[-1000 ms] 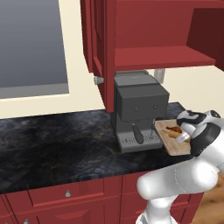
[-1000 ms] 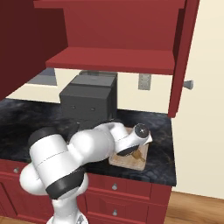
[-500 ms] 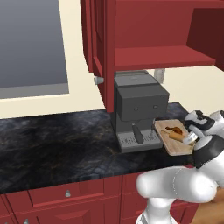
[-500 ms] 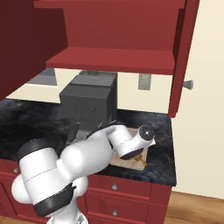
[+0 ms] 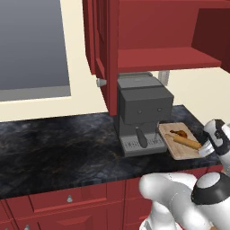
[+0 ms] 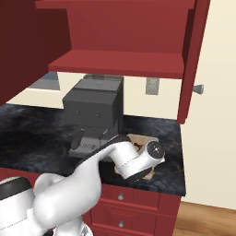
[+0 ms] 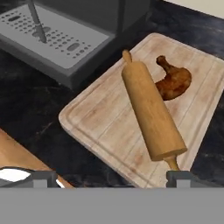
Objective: Open the cabinet, retrieve the rolling pin, and place it next to the meat on the cutting board to prepare for tenderizing.
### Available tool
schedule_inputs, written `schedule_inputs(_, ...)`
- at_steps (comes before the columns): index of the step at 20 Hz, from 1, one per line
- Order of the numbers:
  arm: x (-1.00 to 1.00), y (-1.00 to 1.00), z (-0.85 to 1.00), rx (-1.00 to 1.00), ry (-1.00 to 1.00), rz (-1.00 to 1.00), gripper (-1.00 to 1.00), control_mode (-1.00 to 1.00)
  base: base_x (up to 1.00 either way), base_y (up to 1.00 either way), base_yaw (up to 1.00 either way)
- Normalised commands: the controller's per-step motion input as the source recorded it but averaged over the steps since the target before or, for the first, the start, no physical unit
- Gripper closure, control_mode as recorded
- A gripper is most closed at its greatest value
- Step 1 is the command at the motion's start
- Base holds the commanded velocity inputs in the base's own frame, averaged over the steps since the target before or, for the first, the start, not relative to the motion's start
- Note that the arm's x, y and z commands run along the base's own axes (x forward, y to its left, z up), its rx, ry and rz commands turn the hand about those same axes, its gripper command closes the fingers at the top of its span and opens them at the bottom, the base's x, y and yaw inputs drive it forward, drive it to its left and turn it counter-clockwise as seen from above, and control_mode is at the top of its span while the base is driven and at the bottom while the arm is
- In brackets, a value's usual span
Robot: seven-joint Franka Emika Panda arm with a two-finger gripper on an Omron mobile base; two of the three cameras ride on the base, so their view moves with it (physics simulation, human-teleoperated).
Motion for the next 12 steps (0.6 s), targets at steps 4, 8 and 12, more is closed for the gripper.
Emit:
schedule_inputs(4, -0.91, 0.12, 0.03, 0.04, 0.00, 0.00, -1.00, -1.00, 0.00, 0.00, 0.00)
schedule_inputs(8, -1.00, 0.17, 0.09, 0.02, -0.02, 0.00, -1.00, -1.00, 0.00, 0.00, 0.00)
schedule_inputs(12, -1.00, 0.15, 0.06, 0.01, -0.12, 0.00, -1.00, -1.00, 0.00, 0.00, 0.00)
